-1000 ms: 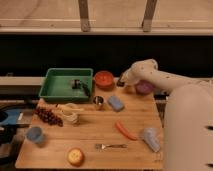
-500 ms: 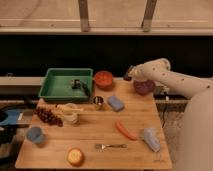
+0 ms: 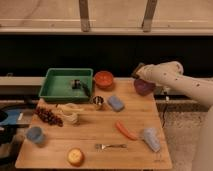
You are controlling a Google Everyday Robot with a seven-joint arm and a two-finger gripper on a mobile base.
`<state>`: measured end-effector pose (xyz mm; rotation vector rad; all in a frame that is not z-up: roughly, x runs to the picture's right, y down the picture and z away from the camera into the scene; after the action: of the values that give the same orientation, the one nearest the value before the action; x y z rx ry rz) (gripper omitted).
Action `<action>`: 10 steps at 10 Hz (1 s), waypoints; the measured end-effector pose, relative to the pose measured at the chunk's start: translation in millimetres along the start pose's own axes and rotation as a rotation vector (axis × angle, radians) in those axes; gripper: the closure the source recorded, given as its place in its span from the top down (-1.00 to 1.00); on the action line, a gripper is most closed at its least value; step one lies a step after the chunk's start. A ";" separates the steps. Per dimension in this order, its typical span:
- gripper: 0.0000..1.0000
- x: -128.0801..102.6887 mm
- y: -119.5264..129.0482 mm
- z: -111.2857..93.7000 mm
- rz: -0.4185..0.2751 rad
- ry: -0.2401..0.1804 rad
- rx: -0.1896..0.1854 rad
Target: Wipe purple bowl with eraser
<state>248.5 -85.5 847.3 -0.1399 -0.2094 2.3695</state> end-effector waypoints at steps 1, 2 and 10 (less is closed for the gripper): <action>-1.00 -5.4 -12.0 -7.6 0.021 -0.017 0.004; -1.00 -5.6 -19.4 -10.2 0.038 -0.021 0.009; -1.00 21.4 -74.3 17.0 0.148 0.041 0.077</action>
<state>280.5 -19.6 877.3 -0.1722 -0.0911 2.5153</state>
